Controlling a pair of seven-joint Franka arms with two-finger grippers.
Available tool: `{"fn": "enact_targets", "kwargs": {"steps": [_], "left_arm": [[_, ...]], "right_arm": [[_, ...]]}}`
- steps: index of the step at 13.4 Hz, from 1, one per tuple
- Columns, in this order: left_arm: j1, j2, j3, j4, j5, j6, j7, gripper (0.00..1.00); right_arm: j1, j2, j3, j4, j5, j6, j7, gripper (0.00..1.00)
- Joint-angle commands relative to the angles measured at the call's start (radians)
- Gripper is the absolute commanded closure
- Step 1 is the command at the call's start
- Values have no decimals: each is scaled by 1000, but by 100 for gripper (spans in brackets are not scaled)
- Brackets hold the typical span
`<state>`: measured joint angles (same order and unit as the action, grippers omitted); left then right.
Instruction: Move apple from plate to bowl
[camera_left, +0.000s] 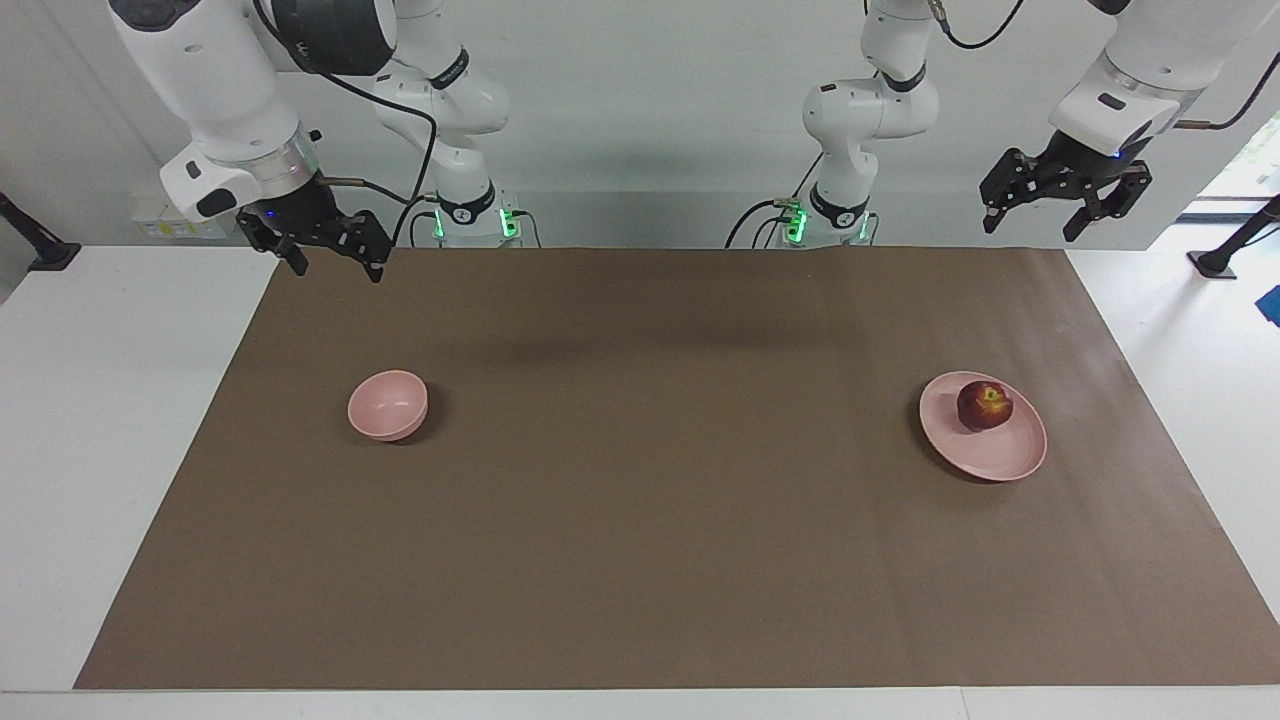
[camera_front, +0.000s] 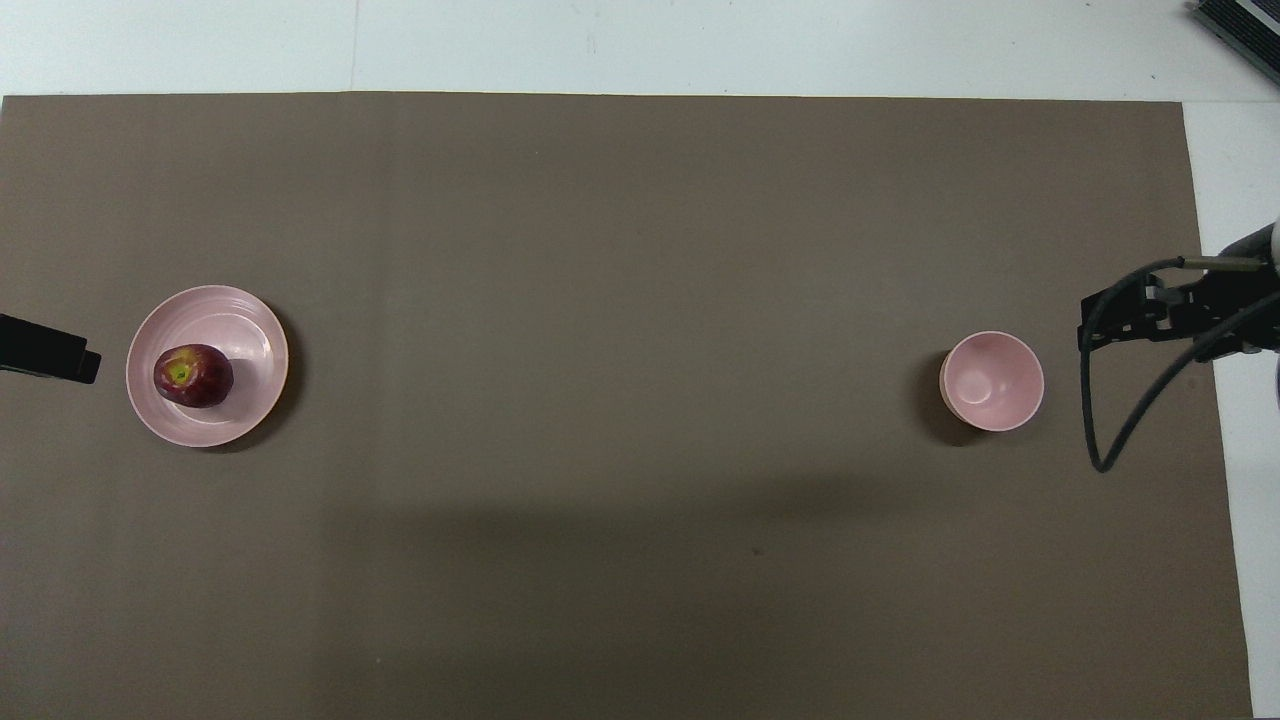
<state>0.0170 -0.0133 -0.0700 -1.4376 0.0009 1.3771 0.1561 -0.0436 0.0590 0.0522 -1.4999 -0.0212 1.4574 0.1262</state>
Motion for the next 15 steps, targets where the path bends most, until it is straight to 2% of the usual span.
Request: {"fn": "enact_targets", "kwargs": {"steps": [1,15], "left_arm": [[-8,-8,9,-1,-10,-12,7,0],[1,-10,9,-11,-10,0,11,0]], "right_arm": [[-7,-7,9,-2,18,15,-20,0],[-7,-5,12,0,21,15,-23,0]]}}
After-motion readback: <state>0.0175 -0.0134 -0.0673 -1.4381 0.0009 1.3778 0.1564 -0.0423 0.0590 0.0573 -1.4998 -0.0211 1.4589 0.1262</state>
